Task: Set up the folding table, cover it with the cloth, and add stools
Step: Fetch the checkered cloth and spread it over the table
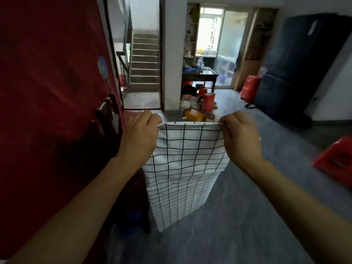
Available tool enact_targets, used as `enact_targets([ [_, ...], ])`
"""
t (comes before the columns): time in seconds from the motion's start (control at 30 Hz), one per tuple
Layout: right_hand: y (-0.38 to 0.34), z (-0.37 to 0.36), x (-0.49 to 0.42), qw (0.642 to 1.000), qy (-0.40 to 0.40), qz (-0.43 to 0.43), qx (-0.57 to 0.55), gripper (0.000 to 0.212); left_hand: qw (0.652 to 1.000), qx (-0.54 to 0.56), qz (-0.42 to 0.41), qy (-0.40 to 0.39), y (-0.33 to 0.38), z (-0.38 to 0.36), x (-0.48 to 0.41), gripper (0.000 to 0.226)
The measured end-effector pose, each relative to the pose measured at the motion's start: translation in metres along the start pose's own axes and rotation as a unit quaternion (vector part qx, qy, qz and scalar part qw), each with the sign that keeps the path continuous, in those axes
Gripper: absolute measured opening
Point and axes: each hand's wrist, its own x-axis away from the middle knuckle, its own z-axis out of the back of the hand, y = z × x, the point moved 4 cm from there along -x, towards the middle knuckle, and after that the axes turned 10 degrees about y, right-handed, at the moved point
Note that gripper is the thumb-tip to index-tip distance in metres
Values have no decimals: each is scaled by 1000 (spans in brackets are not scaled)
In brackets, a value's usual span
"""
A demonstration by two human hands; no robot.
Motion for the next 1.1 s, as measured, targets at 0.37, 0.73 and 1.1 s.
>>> enact_targets([
  [0.37, 78, 157, 61, 997, 21, -65, 30, 12, 996, 35, -58, -54, 172, 24, -19, 12],
  [0.73, 203, 325, 168, 995, -19, -100, -22, 10, 993, 32, -50, -104, 404, 27, 18, 11],
  [1.1, 220, 439, 203, 996, -44, -59, -42, 10, 994, 6, -30, -104, 516, 109, 46, 7],
])
